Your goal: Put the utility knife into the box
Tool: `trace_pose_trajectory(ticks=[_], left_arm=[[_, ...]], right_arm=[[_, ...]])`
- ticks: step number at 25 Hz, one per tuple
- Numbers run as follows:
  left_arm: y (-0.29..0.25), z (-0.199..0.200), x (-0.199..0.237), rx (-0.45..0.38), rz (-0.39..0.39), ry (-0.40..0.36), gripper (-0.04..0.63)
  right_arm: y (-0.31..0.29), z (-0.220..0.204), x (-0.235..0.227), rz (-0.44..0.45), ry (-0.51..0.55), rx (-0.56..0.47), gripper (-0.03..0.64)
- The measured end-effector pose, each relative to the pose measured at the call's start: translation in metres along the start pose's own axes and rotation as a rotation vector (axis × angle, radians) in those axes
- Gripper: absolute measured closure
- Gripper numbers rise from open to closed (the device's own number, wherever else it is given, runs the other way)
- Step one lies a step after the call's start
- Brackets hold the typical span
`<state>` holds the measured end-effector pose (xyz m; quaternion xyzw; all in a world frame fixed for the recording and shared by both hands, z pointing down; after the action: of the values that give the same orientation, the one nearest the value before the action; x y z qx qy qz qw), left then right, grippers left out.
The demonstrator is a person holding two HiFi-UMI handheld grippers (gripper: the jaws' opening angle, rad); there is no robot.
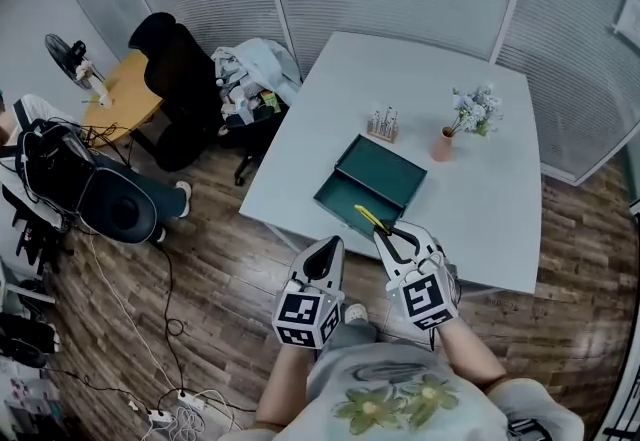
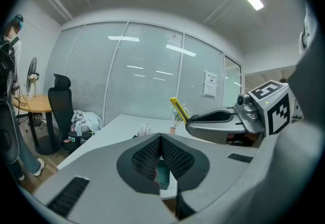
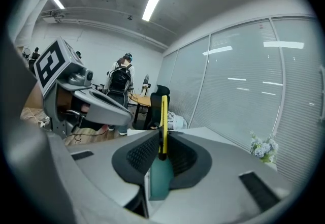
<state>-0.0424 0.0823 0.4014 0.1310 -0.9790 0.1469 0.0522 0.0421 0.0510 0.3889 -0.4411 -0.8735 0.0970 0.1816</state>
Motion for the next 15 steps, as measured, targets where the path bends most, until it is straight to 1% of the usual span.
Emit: trace_pose_trajectory(ticks=[8,10,15], left_arm=[[-0.024,0.009,0.044,0.009,-0.009,-0.014,0.595],[-0.028,0.006,0.049,0.017,-0.009,-0.013,0.595],[-0.036,0.000,0.055,0.027,-0.011,0.000,0.595]], right_arm=[[-0.044,-0.009,-0.015,-0.036,-0.001,0.055,0.561],[-0.049,-0.012,-0.017,-0.038,0.012,0.070,0.561],[-0.059,-0.028,-0.020,-0.033,0.006,0.111,0.561]])
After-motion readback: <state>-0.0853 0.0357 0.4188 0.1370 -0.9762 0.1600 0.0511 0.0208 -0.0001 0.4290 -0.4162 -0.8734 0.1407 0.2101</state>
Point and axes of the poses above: the fingertips, and each gripper's own axes: y backward along the fingers, x to its left, z out of its top, the point moved 2 cm from there along y, backward along the fingers, and after that the axes turned 4 degrees about z, right-handed, at the moved point
